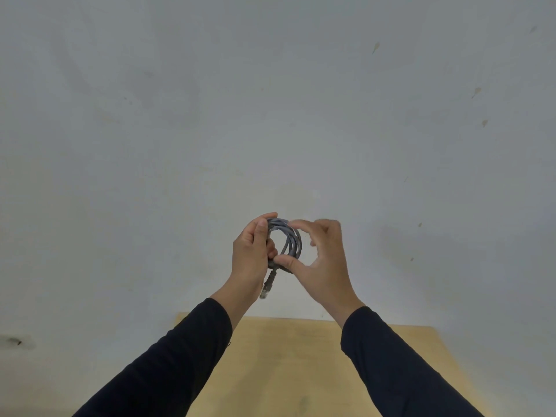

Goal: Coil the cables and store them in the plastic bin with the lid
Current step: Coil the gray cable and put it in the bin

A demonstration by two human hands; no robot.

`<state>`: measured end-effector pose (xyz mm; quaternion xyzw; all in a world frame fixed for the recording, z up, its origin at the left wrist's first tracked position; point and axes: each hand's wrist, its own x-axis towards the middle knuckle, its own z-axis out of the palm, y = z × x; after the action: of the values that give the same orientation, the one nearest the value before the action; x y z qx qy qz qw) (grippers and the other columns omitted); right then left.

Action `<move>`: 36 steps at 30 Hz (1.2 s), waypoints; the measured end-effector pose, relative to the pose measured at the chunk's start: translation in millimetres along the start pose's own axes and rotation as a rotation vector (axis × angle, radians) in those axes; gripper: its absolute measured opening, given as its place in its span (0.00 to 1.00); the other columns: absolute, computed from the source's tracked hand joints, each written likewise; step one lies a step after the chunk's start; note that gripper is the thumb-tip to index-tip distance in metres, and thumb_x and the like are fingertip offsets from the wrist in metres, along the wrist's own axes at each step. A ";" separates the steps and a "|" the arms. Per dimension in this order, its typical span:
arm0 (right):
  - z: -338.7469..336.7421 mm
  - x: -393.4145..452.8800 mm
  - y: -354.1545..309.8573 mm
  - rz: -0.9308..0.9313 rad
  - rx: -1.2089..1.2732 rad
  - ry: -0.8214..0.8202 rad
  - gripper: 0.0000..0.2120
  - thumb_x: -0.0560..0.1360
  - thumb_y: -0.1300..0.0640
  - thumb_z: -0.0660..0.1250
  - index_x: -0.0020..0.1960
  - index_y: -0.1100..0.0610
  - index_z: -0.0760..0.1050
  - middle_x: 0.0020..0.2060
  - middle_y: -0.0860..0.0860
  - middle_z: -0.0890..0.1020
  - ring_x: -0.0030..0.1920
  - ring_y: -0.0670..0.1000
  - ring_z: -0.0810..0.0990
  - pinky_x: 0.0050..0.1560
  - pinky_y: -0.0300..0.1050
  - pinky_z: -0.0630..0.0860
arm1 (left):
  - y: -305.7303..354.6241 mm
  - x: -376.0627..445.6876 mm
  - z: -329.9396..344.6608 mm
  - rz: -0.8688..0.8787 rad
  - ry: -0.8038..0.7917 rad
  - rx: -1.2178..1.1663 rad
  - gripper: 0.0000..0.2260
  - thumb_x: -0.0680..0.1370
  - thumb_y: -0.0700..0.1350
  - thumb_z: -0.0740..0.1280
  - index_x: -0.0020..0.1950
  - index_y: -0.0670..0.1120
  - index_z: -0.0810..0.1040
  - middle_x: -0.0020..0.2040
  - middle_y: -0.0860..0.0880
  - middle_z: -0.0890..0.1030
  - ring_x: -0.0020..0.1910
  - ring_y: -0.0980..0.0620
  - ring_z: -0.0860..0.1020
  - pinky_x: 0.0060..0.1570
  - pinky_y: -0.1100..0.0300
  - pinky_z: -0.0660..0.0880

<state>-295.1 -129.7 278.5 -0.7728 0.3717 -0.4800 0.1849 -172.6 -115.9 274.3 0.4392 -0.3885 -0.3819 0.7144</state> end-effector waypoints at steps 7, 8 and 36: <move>15.3 -6.2 13.0 -0.037 0.008 -0.017 0.18 0.76 0.61 0.64 0.63 0.48 0.74 0.46 0.47 0.78 0.46 0.35 0.74 0.48 0.24 0.68 | -11.0 -7.1 0.0 0.052 -0.034 0.100 0.13 0.82 0.46 0.55 0.52 0.53 0.79 0.35 0.44 0.73 0.24 0.59 0.67 0.26 0.64 0.73; 17.9 -8.9 14.8 -0.027 0.013 -0.001 0.17 0.76 0.61 0.64 0.62 0.48 0.75 0.45 0.48 0.79 0.46 0.35 0.74 0.47 0.24 0.68 | -14.2 -8.6 -1.8 0.048 -0.032 0.120 0.12 0.82 0.46 0.55 0.52 0.54 0.79 0.37 0.44 0.75 0.24 0.59 0.68 0.27 0.63 0.73; 25.7 -294.0 91.1 0.634 0.129 -0.124 0.14 0.76 0.64 0.64 0.57 0.49 0.79 0.43 0.47 0.82 0.46 0.36 0.76 0.46 0.25 0.70 | -209.0 -232.1 -36.5 -0.364 -0.088 0.653 0.12 0.82 0.49 0.55 0.53 0.54 0.78 0.43 0.55 0.82 0.36 0.65 0.76 0.35 0.74 0.69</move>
<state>-385.9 29.9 30.1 -0.6329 0.5506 -0.3734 0.3961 -277.2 34.6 18.7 0.6888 -0.4357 -0.3773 0.4398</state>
